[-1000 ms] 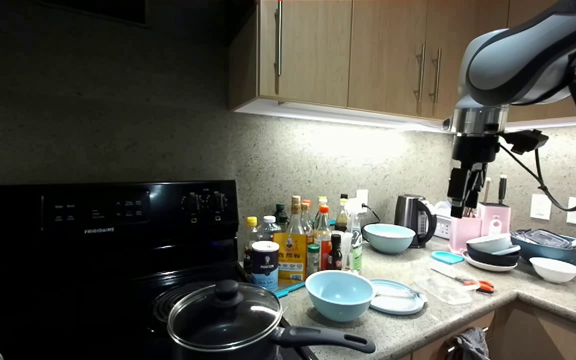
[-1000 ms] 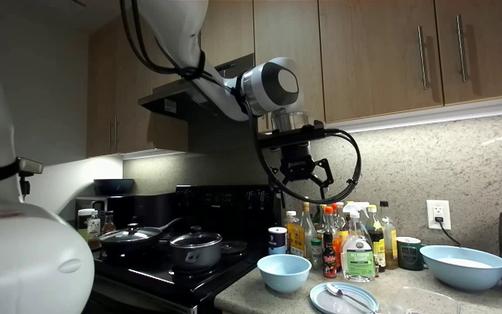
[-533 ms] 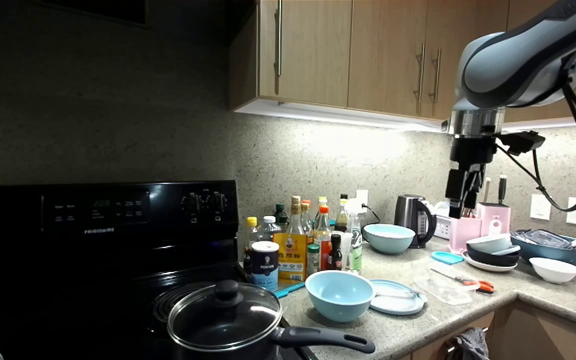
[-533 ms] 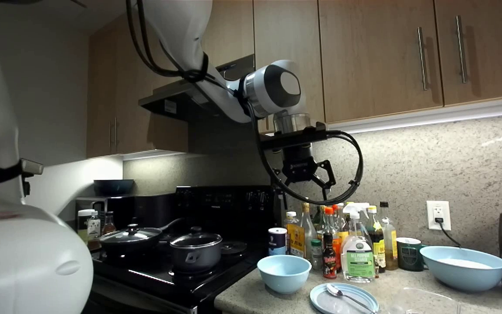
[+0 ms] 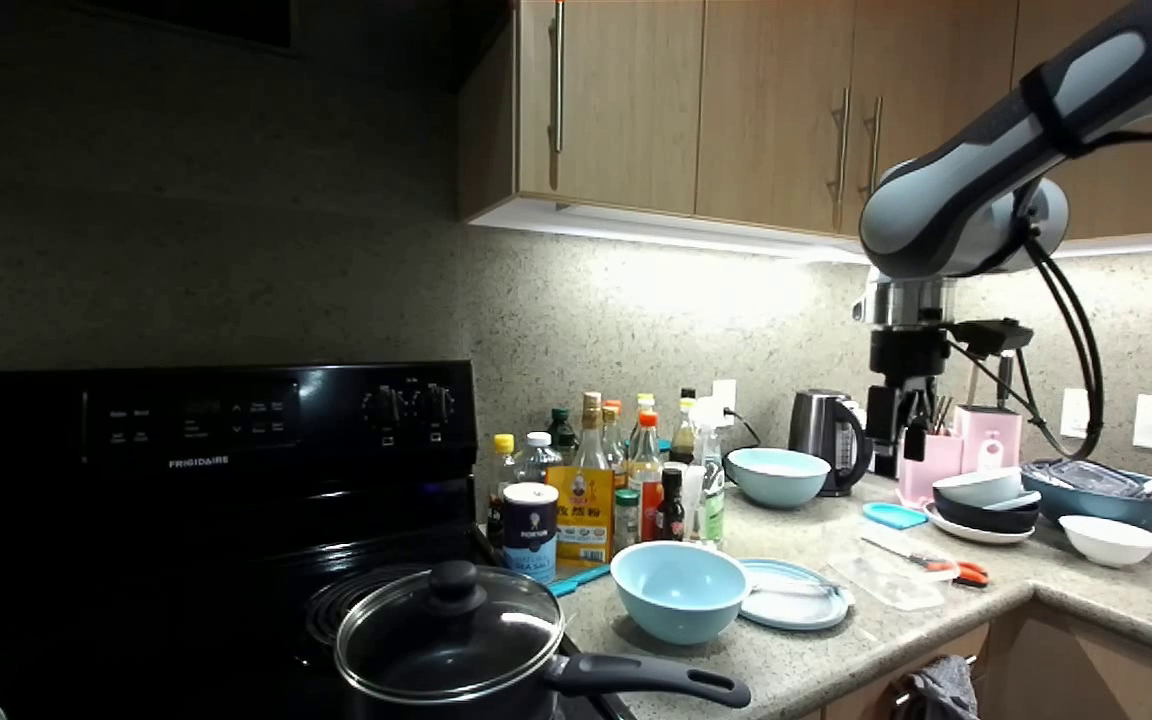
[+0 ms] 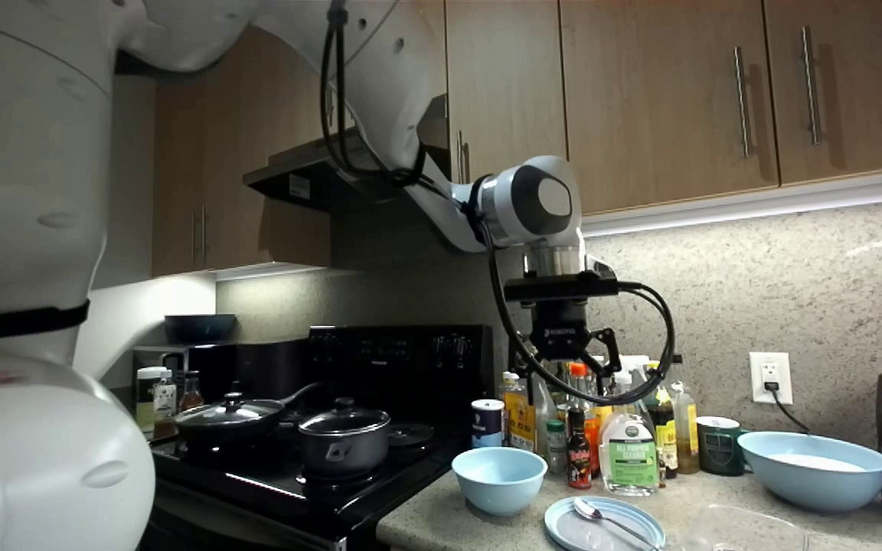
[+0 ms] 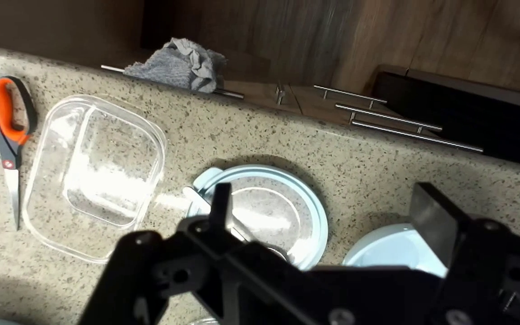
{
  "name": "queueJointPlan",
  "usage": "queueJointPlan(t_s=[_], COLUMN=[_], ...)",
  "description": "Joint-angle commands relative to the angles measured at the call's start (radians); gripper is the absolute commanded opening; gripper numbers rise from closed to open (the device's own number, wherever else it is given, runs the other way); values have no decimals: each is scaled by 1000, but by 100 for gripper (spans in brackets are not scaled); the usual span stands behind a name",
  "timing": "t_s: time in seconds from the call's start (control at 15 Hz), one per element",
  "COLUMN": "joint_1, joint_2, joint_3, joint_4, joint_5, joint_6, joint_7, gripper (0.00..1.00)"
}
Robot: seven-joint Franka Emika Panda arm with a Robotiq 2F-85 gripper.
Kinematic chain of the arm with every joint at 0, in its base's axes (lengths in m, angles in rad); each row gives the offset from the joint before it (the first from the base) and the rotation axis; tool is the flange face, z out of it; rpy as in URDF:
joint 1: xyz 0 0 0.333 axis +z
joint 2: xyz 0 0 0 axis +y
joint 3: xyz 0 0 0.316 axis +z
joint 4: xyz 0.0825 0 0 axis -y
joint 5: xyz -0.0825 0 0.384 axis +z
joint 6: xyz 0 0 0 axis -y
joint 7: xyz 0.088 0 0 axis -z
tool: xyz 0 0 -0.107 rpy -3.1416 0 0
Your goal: Put the fork inside the container
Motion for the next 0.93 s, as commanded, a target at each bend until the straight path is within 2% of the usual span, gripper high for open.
queueJointPlan(t_s=[0.0,0.07,0.13,0.6,0.73,0.87], joint_1=[-52,-64,-61,-72,-86,-101], joint_2=[144,172,113,139,208,298], joint_3=[30,39,48,62,69,70], joint_4=[121,148,85,108,187,283], joint_5=[36,37,1,8,46,37], joint_6=[-12,-22,-2,7,-49,-78], joint_7=[-107,-124,-56,-61,-87,-64], gripper=[100,100,100,100,100,100])
